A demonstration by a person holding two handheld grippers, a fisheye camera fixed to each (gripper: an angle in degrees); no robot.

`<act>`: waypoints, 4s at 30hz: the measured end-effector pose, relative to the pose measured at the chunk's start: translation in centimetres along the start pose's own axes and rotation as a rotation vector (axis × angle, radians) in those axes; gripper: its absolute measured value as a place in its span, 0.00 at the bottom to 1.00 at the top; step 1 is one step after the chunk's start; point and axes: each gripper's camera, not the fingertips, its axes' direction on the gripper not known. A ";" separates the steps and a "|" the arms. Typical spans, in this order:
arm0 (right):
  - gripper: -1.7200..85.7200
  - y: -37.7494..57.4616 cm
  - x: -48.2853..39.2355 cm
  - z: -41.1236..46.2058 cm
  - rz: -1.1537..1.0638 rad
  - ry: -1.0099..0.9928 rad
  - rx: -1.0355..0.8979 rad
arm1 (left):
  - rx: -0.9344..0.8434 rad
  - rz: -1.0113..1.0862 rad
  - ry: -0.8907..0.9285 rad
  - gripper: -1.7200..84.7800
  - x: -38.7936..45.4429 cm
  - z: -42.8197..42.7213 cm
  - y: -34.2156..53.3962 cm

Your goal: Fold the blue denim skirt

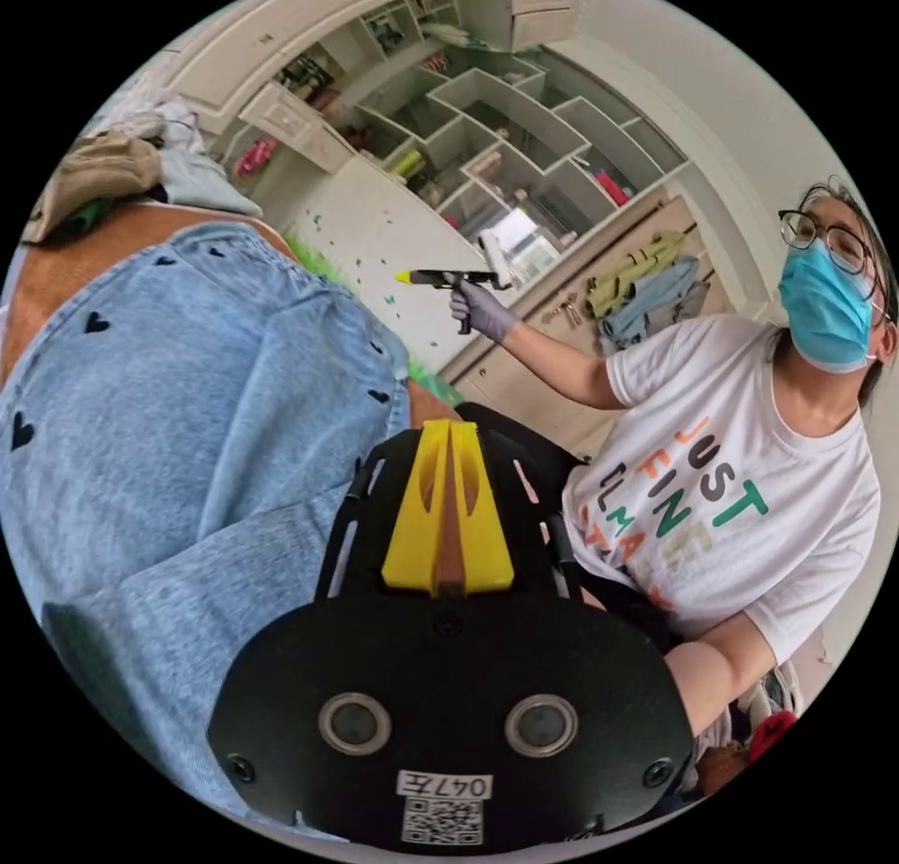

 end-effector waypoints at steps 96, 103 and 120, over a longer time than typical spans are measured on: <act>0.08 -43.2 -66.3 -25.0 -1.150 -0.888 -0.187 | 1.435 -1.105 -1.005 0.01 2.9 -55.2 15.7; 0.08 -38.9 -86.3 -20.4 -1.434 -0.786 -0.339 | 1.487 -1.093 -0.964 0.01 4.2 -55.4 16.2; 0.03 -42.7 -86.4 -30.1 -1.483 -0.533 0.137 | 1.562 -1.047 -0.877 0.01 5.9 -55.1 13.8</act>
